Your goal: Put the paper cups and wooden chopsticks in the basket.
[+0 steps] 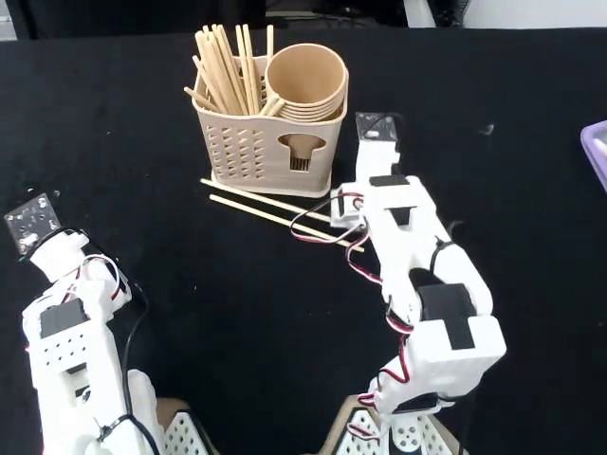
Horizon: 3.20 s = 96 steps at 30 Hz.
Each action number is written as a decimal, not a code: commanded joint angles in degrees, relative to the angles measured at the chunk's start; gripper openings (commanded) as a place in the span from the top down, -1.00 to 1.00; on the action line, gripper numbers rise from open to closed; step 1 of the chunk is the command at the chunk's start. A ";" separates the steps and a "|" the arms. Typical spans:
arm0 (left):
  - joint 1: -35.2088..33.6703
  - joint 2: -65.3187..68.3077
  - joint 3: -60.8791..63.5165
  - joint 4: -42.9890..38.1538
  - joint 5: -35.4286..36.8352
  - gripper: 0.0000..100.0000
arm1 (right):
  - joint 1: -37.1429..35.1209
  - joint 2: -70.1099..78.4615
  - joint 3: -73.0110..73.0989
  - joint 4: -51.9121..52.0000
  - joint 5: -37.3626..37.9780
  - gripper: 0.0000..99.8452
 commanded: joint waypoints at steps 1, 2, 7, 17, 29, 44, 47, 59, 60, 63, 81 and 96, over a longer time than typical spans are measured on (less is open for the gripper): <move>-0.40 -1.05 -1.10 -0.88 0.18 0.73 | -2.64 -5.76 2.51 0.53 -0.09 0.98; -0.40 -1.05 -1.10 -0.88 0.18 0.73 | -3.34 -6.73 3.65 0.53 -0.09 0.98; -0.40 -1.05 -1.10 -0.88 0.18 0.73 | -7.65 -11.21 9.89 0.62 -0.09 0.98; -0.40 -1.05 -1.19 -0.88 0.18 0.73 | -8.26 -30.81 21.14 0.79 7.12 0.97; -0.40 -1.05 -1.10 -0.88 0.18 0.73 | -5.36 -37.67 25.80 2.64 7.65 0.55; -0.04 -1.05 -1.19 -0.88 0.18 0.73 | 2.37 -37.85 24.48 20.57 57.14 0.51; -0.13 -1.05 -1.19 -0.88 0.18 0.73 | -1.14 -37.76 21.85 20.84 57.14 0.51; -0.40 -1.05 -1.19 -0.97 0.18 0.73 | -19.87 -35.56 22.02 11.78 51.16 0.50; -0.40 -1.05 -1.19 -0.97 0.18 0.73 | -19.96 -34.24 22.02 10.55 51.16 0.50; -0.40 -1.05 -1.19 -0.97 0.18 0.73 | -19.78 -28.26 20.44 7.47 51.08 0.50; -0.40 -1.05 -1.10 -0.97 0.18 0.73 | -20.13 -16.66 15.52 8.53 51.34 0.98; -0.40 -1.05 -1.10 -0.97 0.18 0.73 | -21.71 -36.44 24.04 11.96 51.16 0.98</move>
